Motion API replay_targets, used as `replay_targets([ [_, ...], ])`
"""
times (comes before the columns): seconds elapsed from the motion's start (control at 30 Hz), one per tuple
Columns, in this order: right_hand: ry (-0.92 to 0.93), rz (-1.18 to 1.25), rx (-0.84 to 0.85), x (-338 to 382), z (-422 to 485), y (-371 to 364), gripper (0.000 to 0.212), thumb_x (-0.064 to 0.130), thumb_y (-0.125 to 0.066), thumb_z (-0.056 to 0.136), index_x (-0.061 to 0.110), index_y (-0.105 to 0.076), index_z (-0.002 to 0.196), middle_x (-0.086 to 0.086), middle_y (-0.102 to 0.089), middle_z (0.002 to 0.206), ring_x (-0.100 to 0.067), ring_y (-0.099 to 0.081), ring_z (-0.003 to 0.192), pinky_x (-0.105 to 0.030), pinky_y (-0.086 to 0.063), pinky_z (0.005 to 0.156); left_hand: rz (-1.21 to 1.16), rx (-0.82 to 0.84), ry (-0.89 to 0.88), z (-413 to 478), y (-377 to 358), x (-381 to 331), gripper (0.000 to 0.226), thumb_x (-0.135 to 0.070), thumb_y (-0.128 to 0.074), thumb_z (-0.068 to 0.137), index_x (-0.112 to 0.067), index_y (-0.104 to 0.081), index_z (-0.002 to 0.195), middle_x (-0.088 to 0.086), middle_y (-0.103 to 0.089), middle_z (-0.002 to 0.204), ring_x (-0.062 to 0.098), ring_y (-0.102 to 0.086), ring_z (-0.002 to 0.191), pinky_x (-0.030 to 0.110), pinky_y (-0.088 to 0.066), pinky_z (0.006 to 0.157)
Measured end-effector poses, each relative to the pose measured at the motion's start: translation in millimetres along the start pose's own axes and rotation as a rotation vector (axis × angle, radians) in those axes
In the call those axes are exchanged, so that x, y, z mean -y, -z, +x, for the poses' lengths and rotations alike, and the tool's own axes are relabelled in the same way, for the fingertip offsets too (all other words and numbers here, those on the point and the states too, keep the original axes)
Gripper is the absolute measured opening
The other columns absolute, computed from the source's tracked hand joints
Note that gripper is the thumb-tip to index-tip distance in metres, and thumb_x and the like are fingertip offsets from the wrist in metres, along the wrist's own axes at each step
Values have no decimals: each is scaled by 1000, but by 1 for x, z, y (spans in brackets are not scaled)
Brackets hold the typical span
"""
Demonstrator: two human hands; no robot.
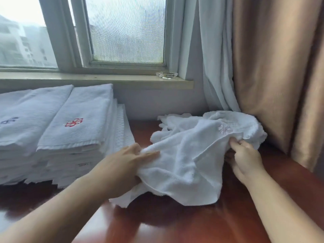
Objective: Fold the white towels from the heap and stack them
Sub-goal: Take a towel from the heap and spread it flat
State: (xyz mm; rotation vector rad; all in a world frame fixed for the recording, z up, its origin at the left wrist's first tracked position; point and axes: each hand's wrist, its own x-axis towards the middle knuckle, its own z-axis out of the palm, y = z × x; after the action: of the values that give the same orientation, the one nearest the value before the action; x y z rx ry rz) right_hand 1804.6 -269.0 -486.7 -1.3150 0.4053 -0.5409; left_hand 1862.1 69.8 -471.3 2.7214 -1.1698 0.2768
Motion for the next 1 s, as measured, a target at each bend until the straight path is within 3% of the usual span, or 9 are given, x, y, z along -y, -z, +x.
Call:
replay_targets([
  [0.17,-125,148,-31,14,-16,17,37,37,-61,98,8,-72,118,-14,-75,113,-31,-74,102,-46,-59,87,-54,-75,86,-7,5,-26,60,-51,-40,76,-61,-30,134,-15,-40,105,16,-58,93,36,-51,72],
  [0.33,-56,-989,-209,35,-15,21,64,49,-73,85,8,-52,130,-8,-66,107,-28,-64,94,-35,-51,75,-170,67,30,-2,13,-72,56,-70,-40,75,-58,-42,130,-18,-49,108,11,-58,101,35,-50,85],
  [0.43,78,-1316,-441,42,-19,28,58,33,-71,89,12,-44,136,-19,-57,132,-39,-55,120,-47,-46,95,-552,361,-92,-3,20,-89,70,-86,-54,69,-66,-39,134,-28,-55,121,-7,-55,112,17,-46,91],
  [0.5,322,-1451,-513,38,-28,27,58,25,-70,88,15,-46,140,-21,-52,132,-42,-47,123,-50,-39,98,-826,263,-102,3,20,-85,52,-64,-64,85,-53,-53,134,-27,-63,118,-7,-58,111,13,-47,91],
  [0.6,549,-1176,-34,24,-53,10,32,24,-67,91,19,-66,122,-4,-61,121,-25,-57,115,-30,-43,86,-694,-49,128,17,5,-65,26,-28,-63,97,-32,-65,123,-15,-67,118,7,-60,114,31,-47,101],
  [0.7,260,-1072,537,-6,-68,-1,31,41,-56,101,26,-66,126,13,-56,134,-4,-51,126,-9,-34,94,-756,301,313,10,-11,-47,41,-60,-66,87,-39,-66,122,-17,-66,121,6,-61,115,23,-46,95],
  [0.77,212,-1149,583,-26,-60,2,49,47,-42,105,23,-50,147,5,-43,154,-9,-35,144,-15,-26,108,-1020,516,298,1,-13,-37,60,-81,-64,71,-42,-70,117,-17,-72,113,4,-68,100,22,-52,81],
  [0.87,177,-1443,446,-47,-39,18,66,51,-36,106,27,-11,163,2,-10,169,-18,-15,154,-40,-23,121,-1234,697,138,-6,-14,-30,73,-76,-69,72,-24,-68,123,-5,-68,103,10,-56,74,17,-43,61],
  [1.0,211,-1640,408,-59,-22,27,83,55,-43,100,28,6,161,6,-3,168,-18,-6,155,-46,-28,118,-754,631,-82,-9,-26,-43,33,-54,-76,79,-25,-61,78,-8,-46,72,8,-42,66,25,-31,60],
])
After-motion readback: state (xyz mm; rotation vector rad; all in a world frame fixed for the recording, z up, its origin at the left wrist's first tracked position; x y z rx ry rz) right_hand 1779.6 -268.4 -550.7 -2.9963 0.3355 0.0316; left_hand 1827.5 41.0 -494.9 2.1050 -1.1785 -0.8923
